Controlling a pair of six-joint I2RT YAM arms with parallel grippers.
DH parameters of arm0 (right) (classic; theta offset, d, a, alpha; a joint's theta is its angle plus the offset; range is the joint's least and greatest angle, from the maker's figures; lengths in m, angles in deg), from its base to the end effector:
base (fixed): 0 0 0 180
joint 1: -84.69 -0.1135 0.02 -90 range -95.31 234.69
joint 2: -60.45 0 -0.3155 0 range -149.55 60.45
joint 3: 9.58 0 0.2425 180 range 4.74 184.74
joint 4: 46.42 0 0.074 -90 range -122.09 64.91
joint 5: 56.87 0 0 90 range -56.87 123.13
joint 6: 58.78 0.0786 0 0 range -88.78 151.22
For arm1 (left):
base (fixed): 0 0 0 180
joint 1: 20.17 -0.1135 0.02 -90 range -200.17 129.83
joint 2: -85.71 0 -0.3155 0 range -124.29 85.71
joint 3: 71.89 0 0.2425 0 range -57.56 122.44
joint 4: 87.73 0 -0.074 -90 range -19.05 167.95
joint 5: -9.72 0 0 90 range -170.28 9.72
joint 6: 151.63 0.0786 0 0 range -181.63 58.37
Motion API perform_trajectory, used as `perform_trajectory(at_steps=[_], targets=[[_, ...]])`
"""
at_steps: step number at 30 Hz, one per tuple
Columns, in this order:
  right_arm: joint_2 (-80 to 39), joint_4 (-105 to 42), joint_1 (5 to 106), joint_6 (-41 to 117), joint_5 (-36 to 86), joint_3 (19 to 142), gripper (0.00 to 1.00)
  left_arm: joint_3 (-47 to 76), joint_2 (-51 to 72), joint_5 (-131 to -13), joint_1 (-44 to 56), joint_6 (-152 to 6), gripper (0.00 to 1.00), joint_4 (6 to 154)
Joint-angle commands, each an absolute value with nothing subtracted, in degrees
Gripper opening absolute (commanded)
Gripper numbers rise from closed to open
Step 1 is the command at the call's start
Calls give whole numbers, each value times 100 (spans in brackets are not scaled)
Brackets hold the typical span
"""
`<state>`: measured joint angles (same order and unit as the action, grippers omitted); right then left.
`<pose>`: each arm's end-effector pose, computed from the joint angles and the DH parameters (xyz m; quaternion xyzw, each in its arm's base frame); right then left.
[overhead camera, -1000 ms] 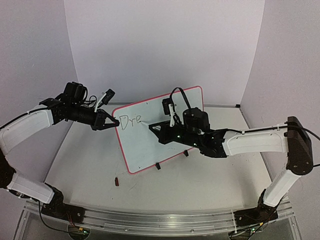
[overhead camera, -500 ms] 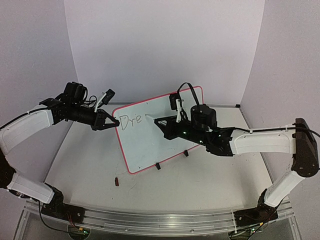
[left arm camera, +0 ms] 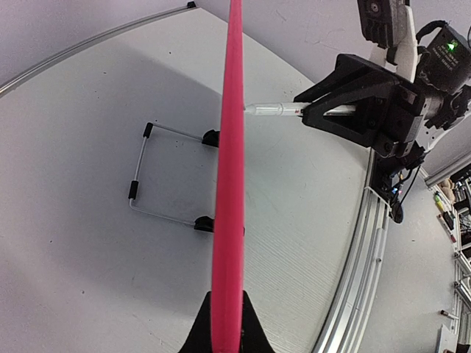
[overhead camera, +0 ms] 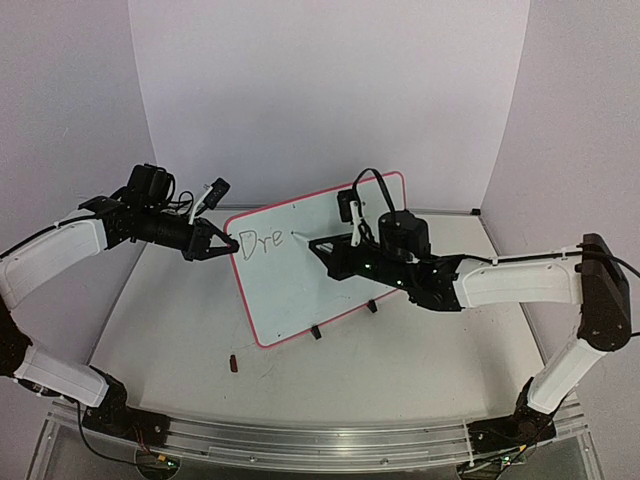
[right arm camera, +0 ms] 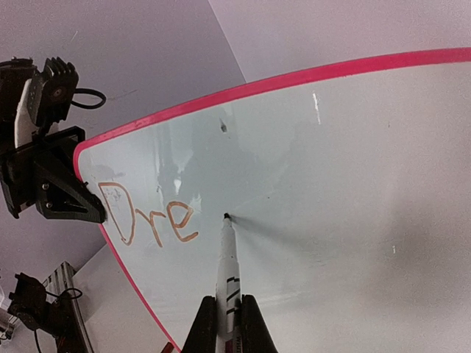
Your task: Write a sentence on the whiteboard
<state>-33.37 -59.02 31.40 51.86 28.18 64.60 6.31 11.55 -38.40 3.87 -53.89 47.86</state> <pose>0.2460 0.3412 0.3281 -0.2378 0.7103 0.4238 0.5093 0.2314 -0.1607 0.3483 0.3764 0.7743 -0.3767 0.3420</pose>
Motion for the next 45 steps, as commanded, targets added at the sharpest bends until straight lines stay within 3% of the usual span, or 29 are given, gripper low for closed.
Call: perform_trajectory(at_steps=[1, 28, 45], targets=[[-3427, -6097, 3183, 5164, 2792, 6691, 0, 703, 1108, -3830, 432, -5223, 0, 4702], [-3574, -6135, 3181, 5114, 2439, 6571, 0, 705, 1046, -3814, 429, -5221, 0, 4715], [-3344, -6132, 3179, 4988, 3009, 6510, 0, 713, 987, -3789, 429, -5221, 0, 4702]])
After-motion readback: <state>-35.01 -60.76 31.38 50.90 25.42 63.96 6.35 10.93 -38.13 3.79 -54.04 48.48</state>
